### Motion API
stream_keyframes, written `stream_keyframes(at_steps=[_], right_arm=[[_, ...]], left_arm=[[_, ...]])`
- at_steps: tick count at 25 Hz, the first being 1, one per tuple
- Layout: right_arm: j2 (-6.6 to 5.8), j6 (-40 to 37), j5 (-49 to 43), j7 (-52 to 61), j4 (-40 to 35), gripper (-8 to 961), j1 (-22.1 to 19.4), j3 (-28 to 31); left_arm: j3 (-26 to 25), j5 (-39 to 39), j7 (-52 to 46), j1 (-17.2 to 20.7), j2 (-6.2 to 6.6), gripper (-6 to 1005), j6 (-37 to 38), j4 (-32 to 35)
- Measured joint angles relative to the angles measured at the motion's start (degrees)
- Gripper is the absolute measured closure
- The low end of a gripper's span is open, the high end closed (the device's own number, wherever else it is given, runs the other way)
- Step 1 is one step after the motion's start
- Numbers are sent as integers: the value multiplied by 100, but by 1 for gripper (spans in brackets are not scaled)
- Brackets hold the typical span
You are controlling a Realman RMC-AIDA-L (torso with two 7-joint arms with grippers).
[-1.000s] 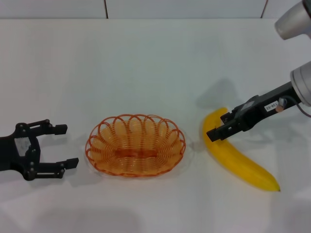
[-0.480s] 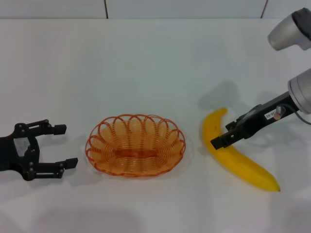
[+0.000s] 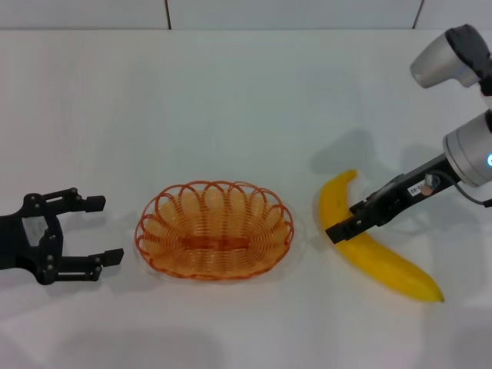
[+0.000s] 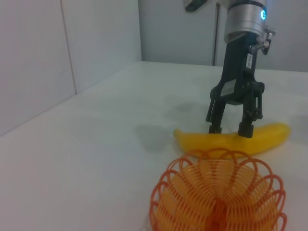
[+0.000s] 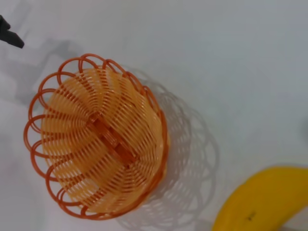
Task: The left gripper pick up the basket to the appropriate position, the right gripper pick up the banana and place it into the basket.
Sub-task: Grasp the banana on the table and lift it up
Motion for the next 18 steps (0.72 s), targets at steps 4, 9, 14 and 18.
stream_keyframes(at_steps=[4,9,14,18], right_arm=[[5,18,-14,-9,31,92,10,-4],[6,85,-23,-19,97,103,10,-8],[-5,226,-90,4,190,115,8,-17],[-5,252,-145,6,205,124,7,-47]], left_arm=[[0,0,0,-6,0,118,7,0],[0,0,-1,-11,-14,119,17,0],[12,-1,0,-28,-33,119,22,0],[20,-3,-6,-57,-38,119,30,0]])
